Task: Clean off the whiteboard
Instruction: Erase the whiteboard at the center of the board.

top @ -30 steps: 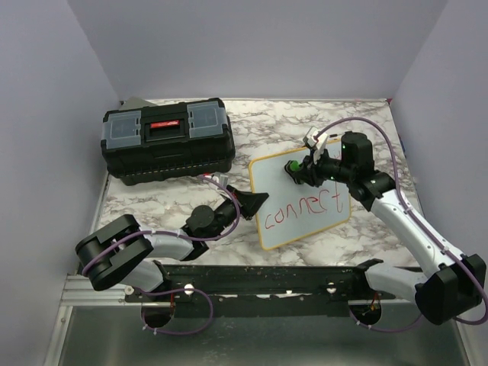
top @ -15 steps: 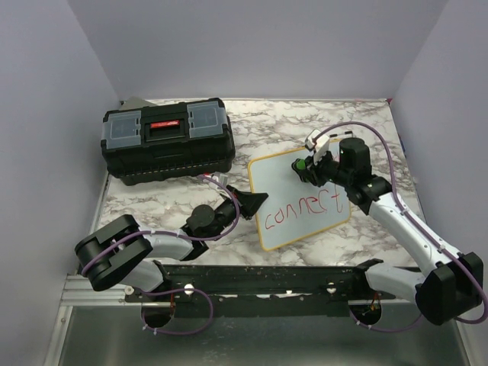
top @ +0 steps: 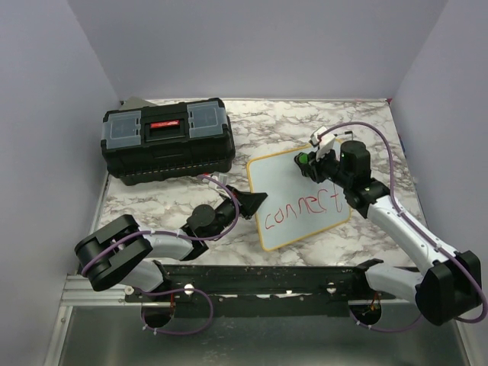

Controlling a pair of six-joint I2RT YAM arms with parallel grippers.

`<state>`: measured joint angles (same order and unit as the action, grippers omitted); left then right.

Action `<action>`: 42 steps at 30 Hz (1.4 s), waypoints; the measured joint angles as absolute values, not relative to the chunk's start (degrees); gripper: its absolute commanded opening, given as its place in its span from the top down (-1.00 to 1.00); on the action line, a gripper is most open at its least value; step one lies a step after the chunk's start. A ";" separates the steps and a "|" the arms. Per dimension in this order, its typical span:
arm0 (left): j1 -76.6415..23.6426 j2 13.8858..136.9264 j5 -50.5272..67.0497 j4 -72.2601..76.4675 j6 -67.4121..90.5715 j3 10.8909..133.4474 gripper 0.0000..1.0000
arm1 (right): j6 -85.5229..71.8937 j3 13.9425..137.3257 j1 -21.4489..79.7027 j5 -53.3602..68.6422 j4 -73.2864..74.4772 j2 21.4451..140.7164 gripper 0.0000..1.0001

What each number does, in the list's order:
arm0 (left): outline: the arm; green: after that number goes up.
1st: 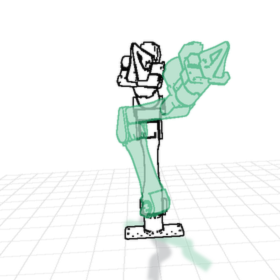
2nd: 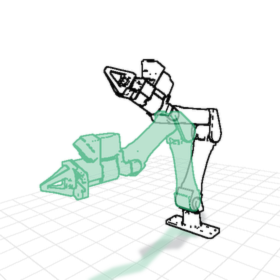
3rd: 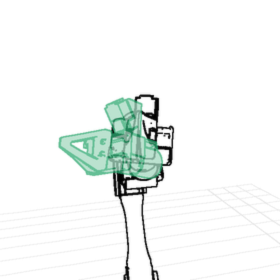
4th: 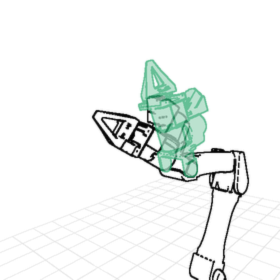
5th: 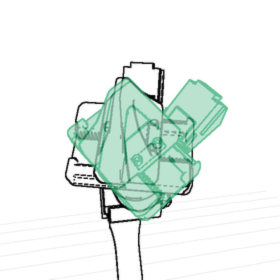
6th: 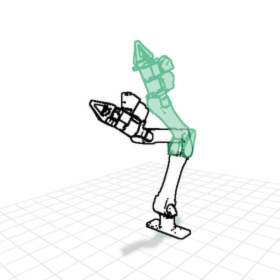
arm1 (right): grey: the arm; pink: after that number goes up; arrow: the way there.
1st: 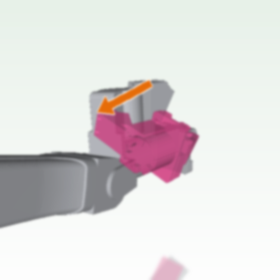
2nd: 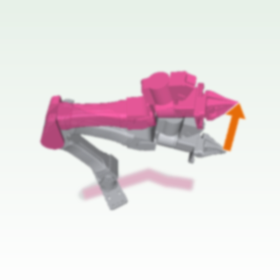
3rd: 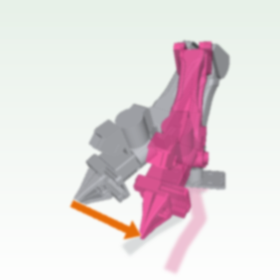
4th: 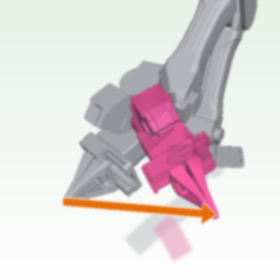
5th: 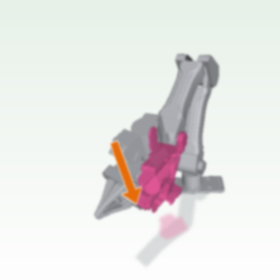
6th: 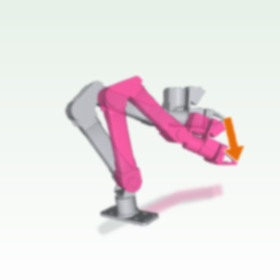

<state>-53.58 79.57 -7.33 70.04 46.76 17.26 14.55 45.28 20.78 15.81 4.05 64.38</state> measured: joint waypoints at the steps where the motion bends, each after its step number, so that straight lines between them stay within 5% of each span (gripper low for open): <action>1: -53.58 79.55 -7.40 69.95 46.78 17.26 1.00 | 13.98 45.32 20.78 14.26 3.11 64.58 0.99; 6: -53.58 79.26 -7.49 69.32 46.96 17.34 1.00 | 15.99 45.60 20.78 13.26 3.38 64.71 0.99; 13: -53.58 79.18 -7.29 69.28 46.83 17.52 1.00 | 26.17 45.21 20.56 28.23 13.39 63.26 0.99; 30: -53.32 78.15 -8.21 67.48 47.16 17.61 1.00 | 18.94 46.76 19.62 21.56 8.10 66.15 0.99; 42: -53.47 77.84 -7.49 67.92 45.89 17.61 1.00 | 25.52 43.79 18.68 33.10 15.75 63.05 0.99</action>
